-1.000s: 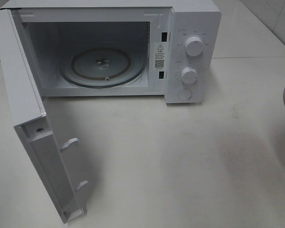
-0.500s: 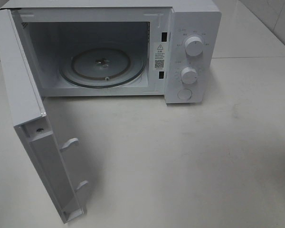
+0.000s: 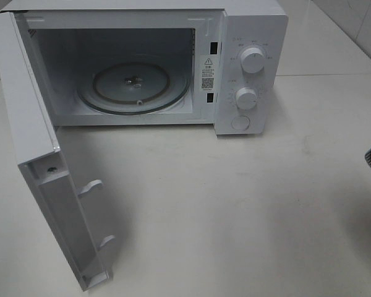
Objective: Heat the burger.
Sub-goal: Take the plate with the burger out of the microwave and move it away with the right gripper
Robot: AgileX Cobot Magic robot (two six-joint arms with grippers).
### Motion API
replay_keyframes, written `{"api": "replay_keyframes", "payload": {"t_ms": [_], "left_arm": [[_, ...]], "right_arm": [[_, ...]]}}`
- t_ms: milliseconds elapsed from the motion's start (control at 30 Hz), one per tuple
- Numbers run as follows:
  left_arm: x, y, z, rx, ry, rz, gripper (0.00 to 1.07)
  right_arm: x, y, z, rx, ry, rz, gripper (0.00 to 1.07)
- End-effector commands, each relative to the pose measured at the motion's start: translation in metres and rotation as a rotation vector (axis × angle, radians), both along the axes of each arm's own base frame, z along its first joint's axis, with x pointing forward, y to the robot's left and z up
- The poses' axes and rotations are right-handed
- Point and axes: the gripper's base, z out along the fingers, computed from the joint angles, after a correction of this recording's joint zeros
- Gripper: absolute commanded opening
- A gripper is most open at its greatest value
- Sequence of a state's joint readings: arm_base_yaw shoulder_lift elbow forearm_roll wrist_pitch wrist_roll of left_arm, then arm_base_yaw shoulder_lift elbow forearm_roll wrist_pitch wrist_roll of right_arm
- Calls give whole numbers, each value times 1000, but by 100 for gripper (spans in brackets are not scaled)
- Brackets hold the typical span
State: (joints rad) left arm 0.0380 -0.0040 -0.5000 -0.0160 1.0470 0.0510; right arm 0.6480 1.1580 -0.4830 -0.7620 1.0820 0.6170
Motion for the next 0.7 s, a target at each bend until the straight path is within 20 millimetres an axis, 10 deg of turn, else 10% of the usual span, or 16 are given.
{"api": "replay_keyframes", "payload": {"t_ms": [33, 700], "left_arm": [[-3, 0, 0, -5, -28, 5, 98], [-3, 0, 0, -5, -28, 5, 98]], "right_arm": [[11, 0, -3, -68, -51, -55, 4], [53, 29, -24, -39, -141, -152, 5]]}}
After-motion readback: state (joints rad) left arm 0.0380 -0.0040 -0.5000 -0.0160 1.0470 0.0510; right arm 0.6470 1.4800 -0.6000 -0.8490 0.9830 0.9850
